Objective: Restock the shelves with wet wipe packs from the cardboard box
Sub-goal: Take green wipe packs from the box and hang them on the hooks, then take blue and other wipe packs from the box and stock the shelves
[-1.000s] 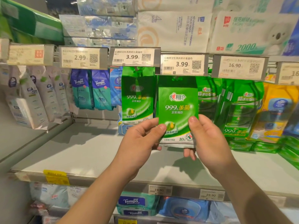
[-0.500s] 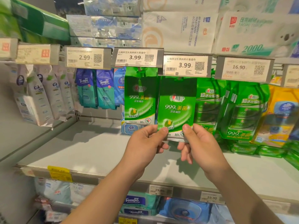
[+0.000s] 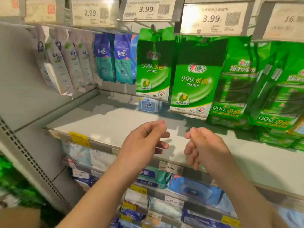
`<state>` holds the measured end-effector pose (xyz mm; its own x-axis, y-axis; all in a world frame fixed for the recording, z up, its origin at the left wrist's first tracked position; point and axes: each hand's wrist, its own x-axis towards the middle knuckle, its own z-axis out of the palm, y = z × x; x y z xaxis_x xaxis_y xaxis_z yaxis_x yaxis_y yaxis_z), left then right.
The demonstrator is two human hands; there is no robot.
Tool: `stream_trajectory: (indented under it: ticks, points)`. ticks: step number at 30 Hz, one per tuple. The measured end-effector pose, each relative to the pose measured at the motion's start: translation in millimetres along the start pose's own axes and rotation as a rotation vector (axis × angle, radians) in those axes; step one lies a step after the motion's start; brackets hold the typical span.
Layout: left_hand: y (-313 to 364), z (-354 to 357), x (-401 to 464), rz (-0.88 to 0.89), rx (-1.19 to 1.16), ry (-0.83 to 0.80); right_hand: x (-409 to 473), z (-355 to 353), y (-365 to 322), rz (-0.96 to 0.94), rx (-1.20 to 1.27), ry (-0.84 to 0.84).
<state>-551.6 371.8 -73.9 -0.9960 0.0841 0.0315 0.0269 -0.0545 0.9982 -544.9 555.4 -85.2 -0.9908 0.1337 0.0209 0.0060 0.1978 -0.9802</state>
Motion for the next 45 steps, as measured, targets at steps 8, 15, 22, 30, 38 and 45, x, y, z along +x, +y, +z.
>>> stream_trajectory:
  ticks: [8,15,22,30,38,45]
  points:
    - [-39,-69,-53,0.019,0.555,0.030,-27,50,17,-0.261,-0.478,-0.043]
    - [-59,-151,-114,-0.065,0.879,0.144,-61,126,7,-0.251,-0.686,-0.373]
    - [-80,-260,-221,-0.215,1.046,0.419,-128,250,16,-0.290,-0.816,-0.595]
    - [-98,-386,-366,-0.407,0.917,0.668,-231,394,16,-0.330,-0.816,-0.824]
    - [-108,-456,-453,-0.488,0.770,0.846,-291,484,3,-0.397,-0.829,-1.034]
    - [-121,-497,-455,-0.575,0.607,0.915,-277,541,14,-0.397,-0.724,-1.115]
